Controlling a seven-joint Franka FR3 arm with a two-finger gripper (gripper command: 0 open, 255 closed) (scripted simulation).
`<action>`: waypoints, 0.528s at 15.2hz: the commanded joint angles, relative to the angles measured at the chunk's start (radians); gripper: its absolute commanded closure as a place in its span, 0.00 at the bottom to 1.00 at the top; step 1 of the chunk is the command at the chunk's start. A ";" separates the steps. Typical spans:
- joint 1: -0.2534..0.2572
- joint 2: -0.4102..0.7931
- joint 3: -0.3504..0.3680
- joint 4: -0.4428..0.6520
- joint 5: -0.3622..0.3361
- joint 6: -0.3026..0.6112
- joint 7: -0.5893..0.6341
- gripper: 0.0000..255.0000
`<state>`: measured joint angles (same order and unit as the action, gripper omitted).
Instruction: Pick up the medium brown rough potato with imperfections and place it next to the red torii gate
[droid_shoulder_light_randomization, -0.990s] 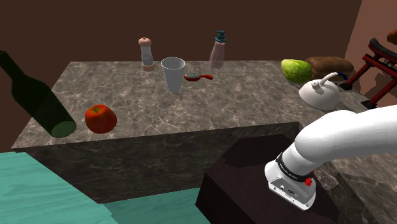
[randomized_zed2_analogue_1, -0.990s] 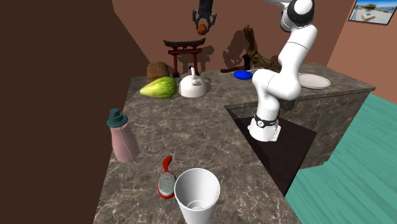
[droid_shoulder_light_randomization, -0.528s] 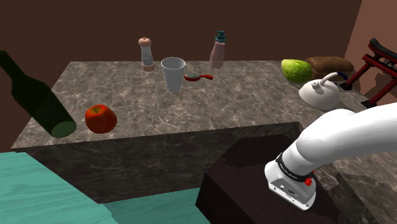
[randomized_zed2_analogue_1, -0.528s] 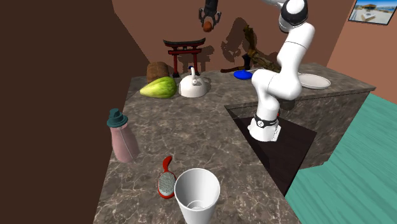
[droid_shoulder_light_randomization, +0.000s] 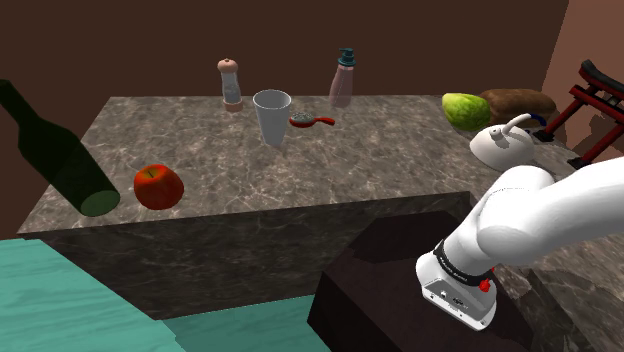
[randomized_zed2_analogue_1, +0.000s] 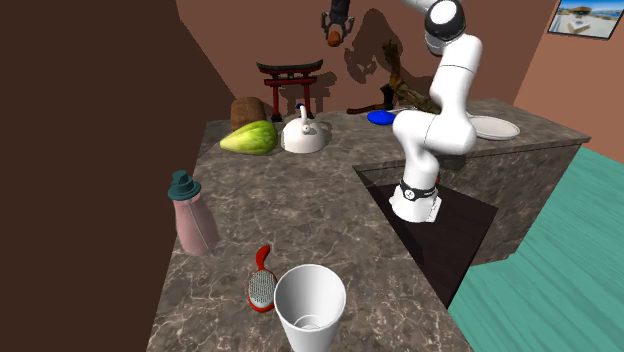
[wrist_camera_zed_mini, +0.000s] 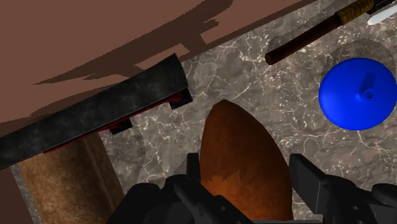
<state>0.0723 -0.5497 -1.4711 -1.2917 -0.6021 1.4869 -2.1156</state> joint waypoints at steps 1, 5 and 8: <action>0.099 -0.025 -0.094 0.097 -0.029 -0.027 -0.044 1.00; 0.122 -0.052 -0.125 0.114 -0.051 -0.018 -0.062 1.00; 0.068 -0.055 -0.099 0.038 -0.047 0.030 -0.050 1.00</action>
<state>0.1541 -0.6039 -1.5772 -1.2304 -0.6503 1.5012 -2.1714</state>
